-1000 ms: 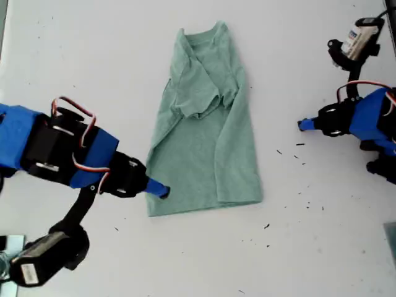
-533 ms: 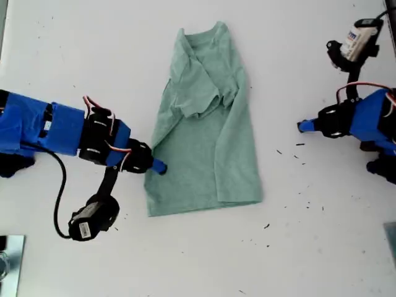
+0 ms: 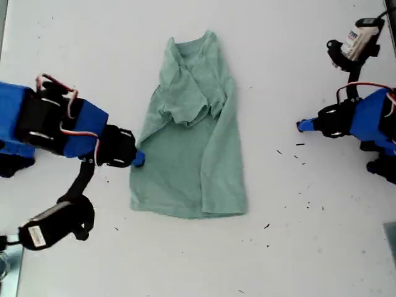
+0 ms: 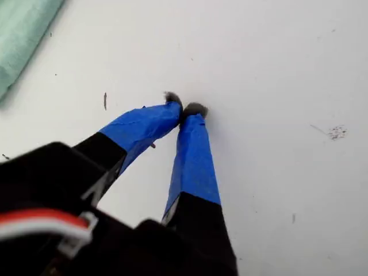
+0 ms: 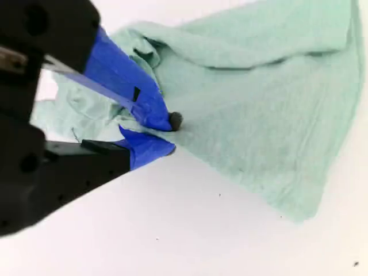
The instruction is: Fold t shirt
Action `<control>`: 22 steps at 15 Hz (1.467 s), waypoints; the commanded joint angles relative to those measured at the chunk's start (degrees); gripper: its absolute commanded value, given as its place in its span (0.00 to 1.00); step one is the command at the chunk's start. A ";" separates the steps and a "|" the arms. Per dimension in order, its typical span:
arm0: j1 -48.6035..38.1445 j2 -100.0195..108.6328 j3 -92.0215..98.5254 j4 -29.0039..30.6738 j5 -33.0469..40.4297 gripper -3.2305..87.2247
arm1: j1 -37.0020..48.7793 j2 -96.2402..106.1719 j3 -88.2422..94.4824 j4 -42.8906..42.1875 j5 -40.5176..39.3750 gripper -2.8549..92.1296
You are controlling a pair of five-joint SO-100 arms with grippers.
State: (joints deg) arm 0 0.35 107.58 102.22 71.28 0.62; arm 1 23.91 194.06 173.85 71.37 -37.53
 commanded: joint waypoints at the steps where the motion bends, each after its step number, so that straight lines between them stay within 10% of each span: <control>1: -2.64 1.93 -2.81 -0.26 1.67 0.03 | -0.18 1.14 1.23 0.62 0.79 0.06; 4: -3.34 -18.72 -17.05 -11.16 6.50 0.04 | -0.09 1.58 1.32 0.79 0.88 0.06; 9: 0.35 -61.17 -54.14 -11.16 11.25 0.27 | 0.00 2.02 1.41 1.05 1.05 0.06; 18: -2.72 -0.70 -32.17 16.70 11.95 0.14 | 0.18 2.72 1.58 1.41 0.97 0.06; 22: -0.97 28.04 24.96 -18.28 5.80 0.14 | 0.26 2.72 1.58 1.41 1.05 0.06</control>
State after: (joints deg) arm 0 -2.20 128.06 110.04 65.04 10.99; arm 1 23.91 195.91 173.85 72.51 -36.91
